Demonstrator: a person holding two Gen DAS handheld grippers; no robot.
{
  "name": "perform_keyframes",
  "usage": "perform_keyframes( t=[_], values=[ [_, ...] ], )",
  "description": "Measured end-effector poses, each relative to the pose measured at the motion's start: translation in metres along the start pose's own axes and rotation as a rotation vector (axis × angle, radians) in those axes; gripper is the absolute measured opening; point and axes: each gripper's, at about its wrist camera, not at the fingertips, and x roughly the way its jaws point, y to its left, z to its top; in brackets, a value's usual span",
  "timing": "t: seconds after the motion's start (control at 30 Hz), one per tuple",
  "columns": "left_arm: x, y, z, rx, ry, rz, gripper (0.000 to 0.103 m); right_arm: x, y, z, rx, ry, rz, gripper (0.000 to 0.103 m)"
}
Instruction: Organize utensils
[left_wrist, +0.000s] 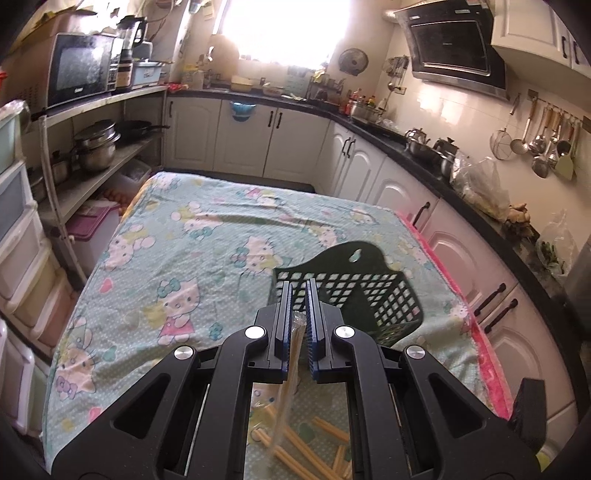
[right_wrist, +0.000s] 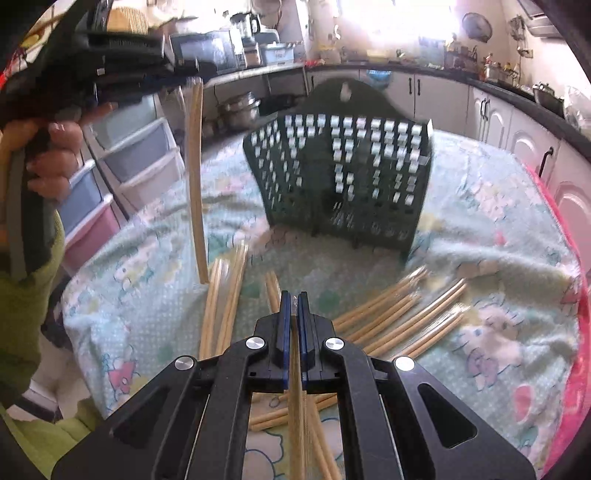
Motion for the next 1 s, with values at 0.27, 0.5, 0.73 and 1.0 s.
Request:
perform_keyframes(
  t=[0.27, 0.5, 0.73, 1.0],
  values=[
    [-0.01, -0.017, 0.021, 0.023, -0.03, -0.047, 0.004, -0.038, -0.012, 0.034, 0.006, -0.12, -0.008, 0.004],
    [-0.018, -0.022, 0.039, 0.03, -0.054, -0.074, 0.004, -0.069, -0.02, 0.071, 0.012, -0.252, -0.019, 0.004],
    [-0.026, -0.025, 0.058, 0.034, -0.083, -0.092, 0.004, -0.089, -0.026, 0.108, 0.039, -0.383, -0.009, 0.004],
    [-0.037, -0.032, 0.083, 0.06, -0.136, -0.088, 0.004, -0.101, -0.039, 0.158, 0.053, -0.525, -0.021, 0.004]
  ],
)
